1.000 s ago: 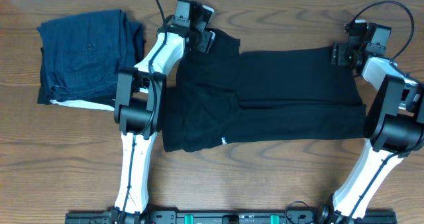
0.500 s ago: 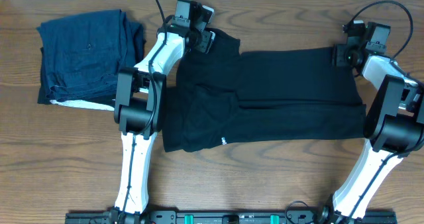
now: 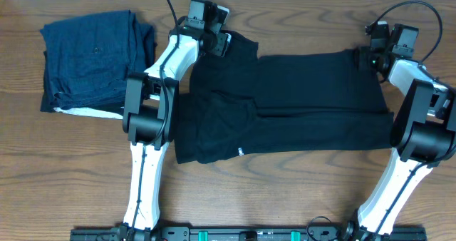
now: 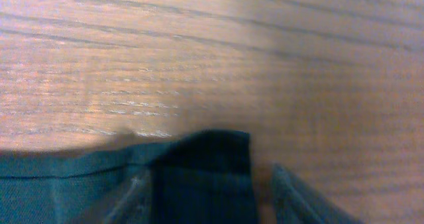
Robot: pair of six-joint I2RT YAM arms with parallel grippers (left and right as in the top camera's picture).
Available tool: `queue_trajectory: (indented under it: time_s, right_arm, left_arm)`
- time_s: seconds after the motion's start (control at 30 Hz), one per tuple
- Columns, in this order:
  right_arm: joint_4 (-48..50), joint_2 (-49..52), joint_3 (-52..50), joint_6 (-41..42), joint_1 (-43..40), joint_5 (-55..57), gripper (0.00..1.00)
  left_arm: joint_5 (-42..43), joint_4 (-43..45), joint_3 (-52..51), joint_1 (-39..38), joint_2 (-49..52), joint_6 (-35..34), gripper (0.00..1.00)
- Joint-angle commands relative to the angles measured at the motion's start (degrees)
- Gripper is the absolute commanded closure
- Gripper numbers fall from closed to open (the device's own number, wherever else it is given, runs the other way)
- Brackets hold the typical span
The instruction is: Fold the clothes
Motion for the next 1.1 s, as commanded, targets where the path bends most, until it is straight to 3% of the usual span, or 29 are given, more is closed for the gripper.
queue_trajectory:
  time_s: [0.0, 0.2, 0.37, 0.73, 1.07]
  right_arm:
    - [-1.33, 3.67, -1.09, -0.31, 0.46, 0.33, 0.72]
    - [-1.36, 3.39, -1.09, -0.28, 0.44, 0.92, 0.96]
    - [-1.31, 3.37, -1.09, -0.31, 0.44, 0.94, 0.99]
    - [-2.21, -0.33, -1.07, 0.96, 0.44, 0.68, 0.99]
    - [-12.87, -10.32, -1.07, 0.96, 0.37, 0.26, 0.99]
  left_arm:
    - [0.37, -0.74, 1.05, 0.09, 1.68, -0.90, 0.44]
    - [0.37, -0.72, 1.07, 0.09, 1.60, -0.90, 0.70]
    - [0.37, -1.20, 1.07, 0.09, 0.90, -0.94, 0.94]
    - [0.39, -2.71, 1.07, 0.11, -3.91, -0.90, 0.94]
    - [0.37, -11.54, 1.07, 0.09, -10.95, -0.92, 0.94]
